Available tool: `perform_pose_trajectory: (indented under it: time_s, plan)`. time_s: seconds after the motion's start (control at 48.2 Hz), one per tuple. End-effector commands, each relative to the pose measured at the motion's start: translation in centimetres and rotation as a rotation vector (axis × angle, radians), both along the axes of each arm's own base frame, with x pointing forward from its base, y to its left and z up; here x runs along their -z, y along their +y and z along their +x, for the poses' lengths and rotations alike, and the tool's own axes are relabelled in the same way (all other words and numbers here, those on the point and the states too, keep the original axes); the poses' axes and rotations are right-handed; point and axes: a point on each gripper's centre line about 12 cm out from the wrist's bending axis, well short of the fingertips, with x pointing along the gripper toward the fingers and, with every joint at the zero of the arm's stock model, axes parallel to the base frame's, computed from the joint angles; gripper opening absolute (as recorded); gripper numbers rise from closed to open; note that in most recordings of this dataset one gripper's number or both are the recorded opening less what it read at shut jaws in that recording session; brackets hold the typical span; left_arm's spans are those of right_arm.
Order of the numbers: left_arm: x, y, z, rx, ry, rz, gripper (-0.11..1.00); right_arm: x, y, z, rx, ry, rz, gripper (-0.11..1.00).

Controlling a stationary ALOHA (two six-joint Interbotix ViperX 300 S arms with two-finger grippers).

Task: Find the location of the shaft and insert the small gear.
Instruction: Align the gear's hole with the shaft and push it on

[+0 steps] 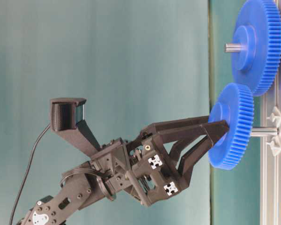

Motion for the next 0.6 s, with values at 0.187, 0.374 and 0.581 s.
perform_pose_trajectory:
  time_s: [0.187, 0.374, 0.581]
  plan:
    - [-0.5, 1.2, -0.8, -0.007, 0.008, 0.016, 0.64, -0.4, 0.0, 0.2, 0.005, -0.013, 0.008, 0.11]
    - [0.0, 1.1, -1.3, -0.006, 0.024, 0.014, 0.64, -0.3, -0.1, 0.2, 0.008, -0.013, 0.008, 0.11]
    - [0.5, 1.3, -1.4, -0.012, 0.035, 0.012, 0.64, -0.4, -0.1, 0.2, 0.012, -0.028, 0.007, 0.11]
